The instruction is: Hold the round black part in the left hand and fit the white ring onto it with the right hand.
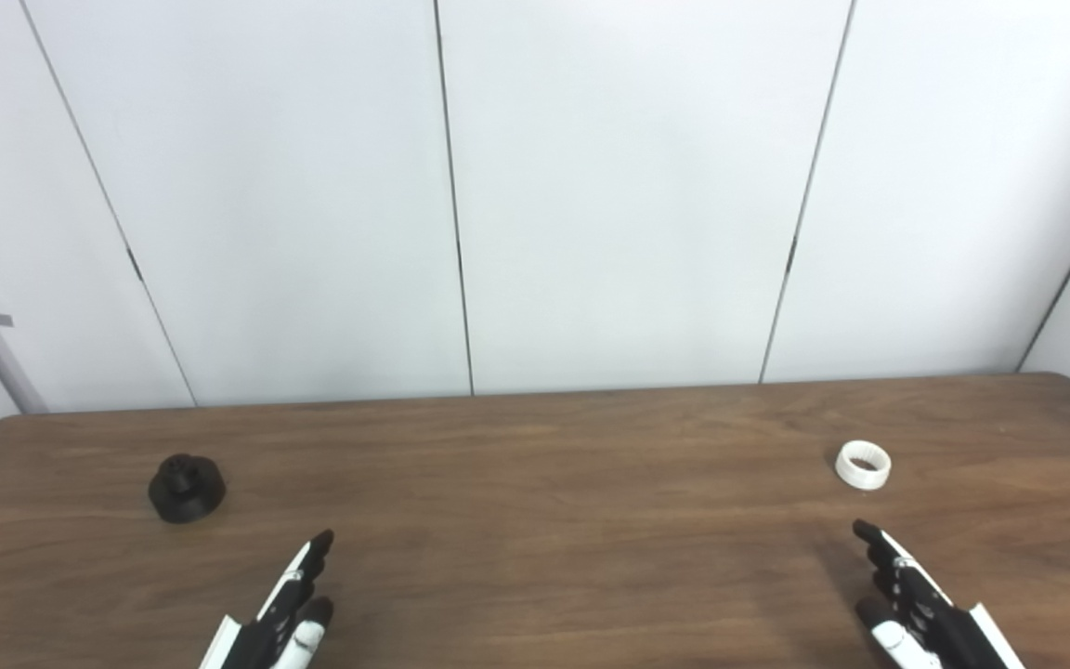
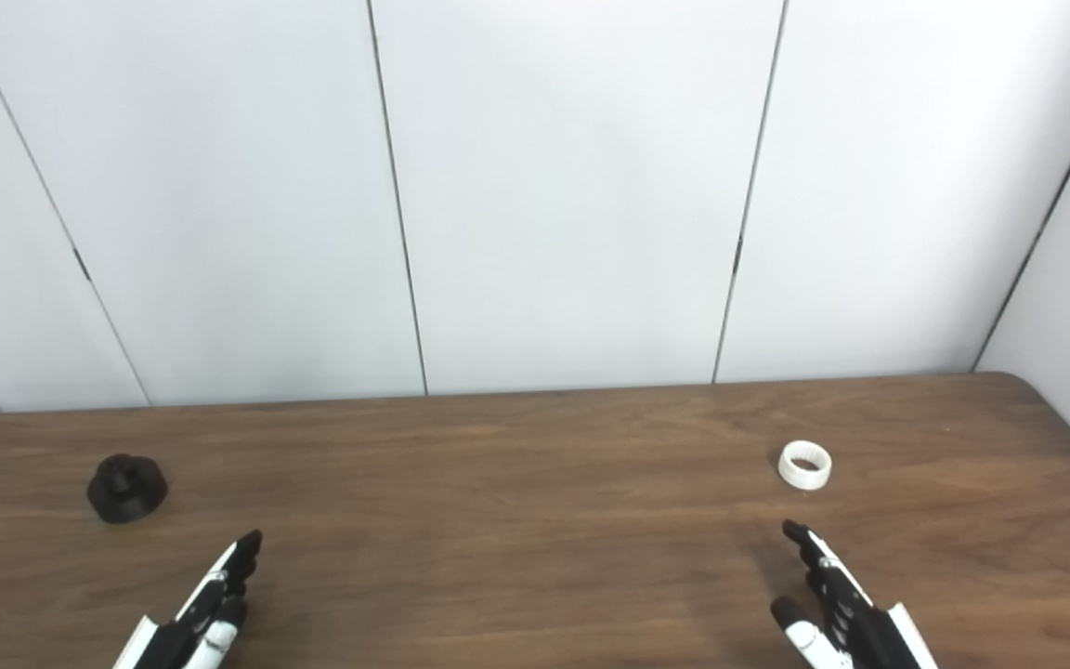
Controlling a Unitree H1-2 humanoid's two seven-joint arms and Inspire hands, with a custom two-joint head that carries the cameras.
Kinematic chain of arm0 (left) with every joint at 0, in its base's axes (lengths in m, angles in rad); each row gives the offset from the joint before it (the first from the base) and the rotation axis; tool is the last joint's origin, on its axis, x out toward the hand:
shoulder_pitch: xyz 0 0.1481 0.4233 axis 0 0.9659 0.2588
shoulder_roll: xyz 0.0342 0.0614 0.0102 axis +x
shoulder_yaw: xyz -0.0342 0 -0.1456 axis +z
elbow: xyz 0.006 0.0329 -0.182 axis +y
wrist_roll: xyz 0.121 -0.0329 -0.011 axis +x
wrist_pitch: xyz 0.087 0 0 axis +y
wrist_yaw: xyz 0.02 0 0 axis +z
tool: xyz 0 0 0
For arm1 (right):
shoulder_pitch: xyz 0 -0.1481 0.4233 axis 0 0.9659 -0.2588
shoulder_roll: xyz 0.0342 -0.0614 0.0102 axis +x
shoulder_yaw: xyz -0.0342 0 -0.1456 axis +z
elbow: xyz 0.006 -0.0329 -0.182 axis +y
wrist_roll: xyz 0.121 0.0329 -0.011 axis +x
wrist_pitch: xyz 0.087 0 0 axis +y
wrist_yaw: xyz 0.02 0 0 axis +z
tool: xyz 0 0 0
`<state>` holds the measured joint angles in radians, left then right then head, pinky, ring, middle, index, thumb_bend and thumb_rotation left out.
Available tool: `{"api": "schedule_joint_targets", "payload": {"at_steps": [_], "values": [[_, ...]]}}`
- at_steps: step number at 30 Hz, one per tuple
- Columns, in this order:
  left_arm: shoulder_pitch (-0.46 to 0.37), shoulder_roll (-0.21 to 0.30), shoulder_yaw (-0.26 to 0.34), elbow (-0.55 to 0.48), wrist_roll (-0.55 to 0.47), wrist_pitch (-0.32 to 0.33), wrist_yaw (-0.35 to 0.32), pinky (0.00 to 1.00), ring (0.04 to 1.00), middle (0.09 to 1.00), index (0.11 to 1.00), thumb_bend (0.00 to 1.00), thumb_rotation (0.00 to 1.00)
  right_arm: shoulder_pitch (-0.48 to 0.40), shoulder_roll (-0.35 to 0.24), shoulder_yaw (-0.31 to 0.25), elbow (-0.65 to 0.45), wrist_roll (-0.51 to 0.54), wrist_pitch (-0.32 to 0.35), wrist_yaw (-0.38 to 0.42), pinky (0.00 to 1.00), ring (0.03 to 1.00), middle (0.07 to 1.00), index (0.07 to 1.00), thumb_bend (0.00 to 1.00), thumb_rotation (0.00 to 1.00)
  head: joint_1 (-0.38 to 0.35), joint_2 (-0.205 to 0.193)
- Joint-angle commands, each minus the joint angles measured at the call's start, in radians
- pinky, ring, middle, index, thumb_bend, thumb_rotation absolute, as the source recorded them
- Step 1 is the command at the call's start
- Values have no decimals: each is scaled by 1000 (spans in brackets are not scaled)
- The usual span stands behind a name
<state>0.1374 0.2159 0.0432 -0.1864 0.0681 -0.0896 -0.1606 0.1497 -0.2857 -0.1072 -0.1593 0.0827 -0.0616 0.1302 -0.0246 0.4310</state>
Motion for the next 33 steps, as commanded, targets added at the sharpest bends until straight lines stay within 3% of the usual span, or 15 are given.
{"api": "schedule_joint_targets", "payload": {"at_steps": [1, 5, 8, 12, 16, 18, 22, 26, 29, 33], "values": [[-10, 6, 1, -37, -13, -23, 6, 1000, 1000, 1000, 1000, 456, 898, 7, -7, -1, -18, 3, 4, 9, 1000, 1000, 1000, 939, 437, 686, 8, 5], [-10, -3, -3, -39, 2, -36, 15, 1000, 1000, 1000, 991, 469, 880, 10, -18, -7, -20, 12, 1, 16, 1000, 1000, 1000, 939, 430, 674, 63, 18], [-11, -14, -6, -29, 61, -92, 48, 1000, 1000, 1000, 965, 449, 812, 14, -27, -12, -25, 18, 1, 19, 1000, 1000, 1000, 941, 429, 688, 91, 26], [-7, -27, -10, -18, 193, -164, 114, 1000, 1000, 1000, 924, 612, 640, 19, -32, -22, -37, 42, 22, 24, 1000, 1000, 1000, 948, 463, 722, 113, 38], [-4, -28, -1, -54, 355, -200, 187, 980, 1000, 1000, 889, 700, 483, 28, -43, -39, -60, 56, 47, 31, 1000, 1000, 1000, 943, 456, 747, 178, 61], [-9, -27, 12, -90, 427, -180, 211, 984, 1000, 1000, 888, 710, 404, 33, -52, -49, -68, 71, 56, 40, 1000, 1000, 1000, 951, 467, 758, 214, 68], [-42, -17, 74, -161, 552, -116, 254, 1000, 1000, 1000, 868, 741, 366, 44, -73, -65, -71, 99, 53, 64, 1000, 1000, 1000, 978, 440, 780, 285, 76], [-81, 0, 154, -217, 593, -37, 270, 1000, 1000, 1000, 762, 768, 304, 49, -89, -77, -60, 130, 35, 90, 1000, 1000, 1000, 993, 459, 818, 325, 79], [-106, 27, 218, -248, 602, 34, 259, 1000, 1000, 1000, 689, 791, 261, 52, -88, -88, -59, 138, 26, 89, 1000, 1000, 1000, 985, 482, 822, 361, 82], [-129, 82, 270, -290, 650, 155, 200, 1000, 1000, 1000, 686, 877, 277, 53, -84, -103, -50, 134, 22, 81, 1000, 1000, 1000, 937, 547, 824, 409, 80]]}}
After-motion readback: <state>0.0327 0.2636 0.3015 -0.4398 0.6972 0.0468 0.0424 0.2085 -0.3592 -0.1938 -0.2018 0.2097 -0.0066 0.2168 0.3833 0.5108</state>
